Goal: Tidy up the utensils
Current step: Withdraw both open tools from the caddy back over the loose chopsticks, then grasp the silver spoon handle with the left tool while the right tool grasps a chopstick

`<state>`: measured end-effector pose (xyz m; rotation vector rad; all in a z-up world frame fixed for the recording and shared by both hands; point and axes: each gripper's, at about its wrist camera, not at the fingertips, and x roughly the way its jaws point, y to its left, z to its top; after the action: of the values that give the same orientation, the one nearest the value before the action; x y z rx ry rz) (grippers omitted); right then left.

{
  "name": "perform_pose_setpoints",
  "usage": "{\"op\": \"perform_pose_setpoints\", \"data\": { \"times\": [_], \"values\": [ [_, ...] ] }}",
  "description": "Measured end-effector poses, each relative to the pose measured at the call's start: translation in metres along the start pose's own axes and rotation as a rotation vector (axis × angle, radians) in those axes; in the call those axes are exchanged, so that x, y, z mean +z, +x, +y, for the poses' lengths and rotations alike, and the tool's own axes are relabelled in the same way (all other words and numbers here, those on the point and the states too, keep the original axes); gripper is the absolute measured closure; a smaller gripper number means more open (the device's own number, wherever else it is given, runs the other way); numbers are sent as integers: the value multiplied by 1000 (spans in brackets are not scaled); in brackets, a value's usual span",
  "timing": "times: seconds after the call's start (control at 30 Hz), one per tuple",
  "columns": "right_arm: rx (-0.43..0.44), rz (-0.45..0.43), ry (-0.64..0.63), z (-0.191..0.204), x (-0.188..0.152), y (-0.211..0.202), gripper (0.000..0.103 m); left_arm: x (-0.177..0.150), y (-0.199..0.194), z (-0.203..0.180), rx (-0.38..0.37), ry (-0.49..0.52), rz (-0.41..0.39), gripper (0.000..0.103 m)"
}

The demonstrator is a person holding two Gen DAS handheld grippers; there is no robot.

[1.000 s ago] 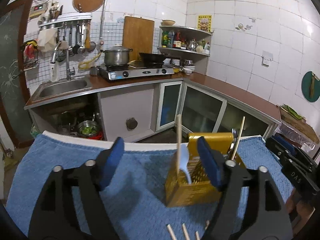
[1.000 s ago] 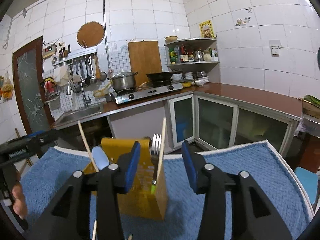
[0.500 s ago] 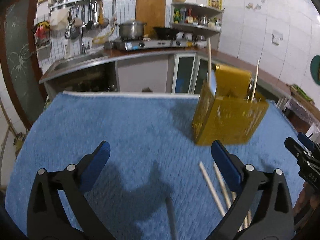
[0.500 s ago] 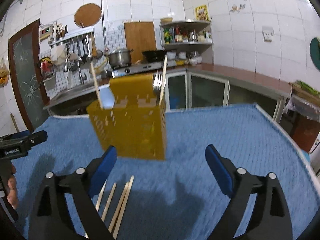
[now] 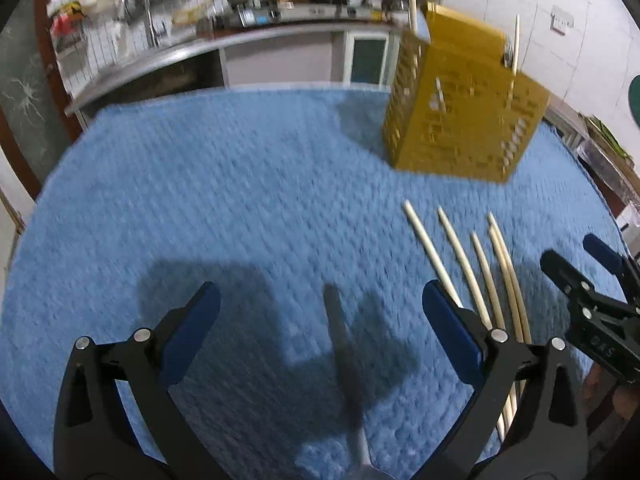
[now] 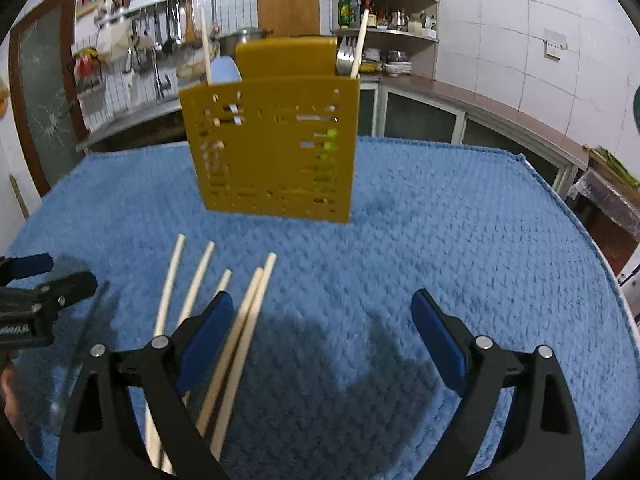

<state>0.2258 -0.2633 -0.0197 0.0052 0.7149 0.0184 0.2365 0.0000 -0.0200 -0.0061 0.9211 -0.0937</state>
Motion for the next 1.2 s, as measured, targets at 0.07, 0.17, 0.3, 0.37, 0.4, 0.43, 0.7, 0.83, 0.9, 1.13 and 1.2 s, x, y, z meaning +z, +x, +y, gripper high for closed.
{"op": "perform_pose_setpoints", "data": {
  "times": [0.07, 0.17, 0.3, 0.37, 0.4, 0.43, 0.7, 0.83, 0.9, 1.13, 1.2],
  "values": [
    [-4, 26, 11, -1, -2, 4, 14, -5, 7, 1, -13, -16, 35, 6],
    [-7, 51, 27, -4, -6, 10, 14, -10, 9, 1, -25, -27, 47, 14],
    [11, 60, 7, 2, -4, 11, 14, -14, 6, 2, -38, -38, 47, 20],
    [15, 58, -4, 7, -3, 12, 15, -15, 4, 1, -32, -28, 34, 22],
    [8, 66, -10, 8, -4, 13, 16, -16, 3, -1, -25, -17, 27, 23],
    [13, 77, -13, 9, -4, 15, 22, -16, 1, -2, -17, -5, 22, 28],
    [53, 136, -8, 15, -6, 26, 50, -17, 11, 0, -43, -4, 88, 59],
    [67, 162, -12, 24, -6, 30, 64, -15, 11, 1, -58, -13, 99, 61],
    [51, 166, -22, 30, -6, 32, 66, -15, 13, -2, -51, -5, 107, 62],
    [33, 171, -12, 34, 1, 40, 84, -19, 11, -8, 4, 23, 120, 74],
    [34, 166, -16, 35, 3, 43, 85, -20, 12, -10, 12, 25, 118, 74]
  ]
}}
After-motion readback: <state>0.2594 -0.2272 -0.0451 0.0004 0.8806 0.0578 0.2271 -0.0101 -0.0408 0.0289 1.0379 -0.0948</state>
